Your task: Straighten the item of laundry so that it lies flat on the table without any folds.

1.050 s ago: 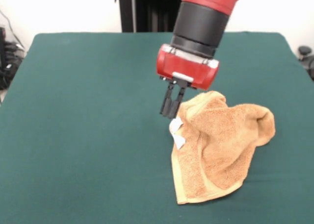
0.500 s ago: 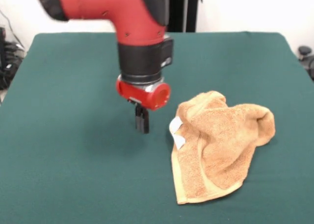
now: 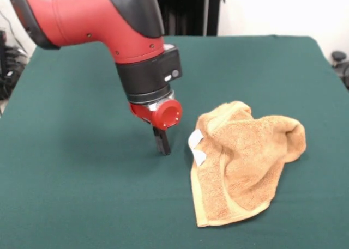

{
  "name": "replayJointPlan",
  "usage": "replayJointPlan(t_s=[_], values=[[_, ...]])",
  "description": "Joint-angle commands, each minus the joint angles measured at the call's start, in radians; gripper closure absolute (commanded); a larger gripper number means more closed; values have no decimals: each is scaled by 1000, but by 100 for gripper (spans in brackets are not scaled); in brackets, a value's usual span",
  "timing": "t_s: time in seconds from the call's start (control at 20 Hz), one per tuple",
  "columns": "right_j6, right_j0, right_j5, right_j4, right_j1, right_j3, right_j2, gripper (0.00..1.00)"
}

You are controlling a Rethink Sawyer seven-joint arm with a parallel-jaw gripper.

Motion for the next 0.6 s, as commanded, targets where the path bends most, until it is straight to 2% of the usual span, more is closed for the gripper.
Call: replayJointPlan(t_s=[0.05, 0.6], values=[[-305, 5, 65, 77, 226, 179, 281, 100], [-173, -45, 17, 118, 293, 213, 336, 100]])
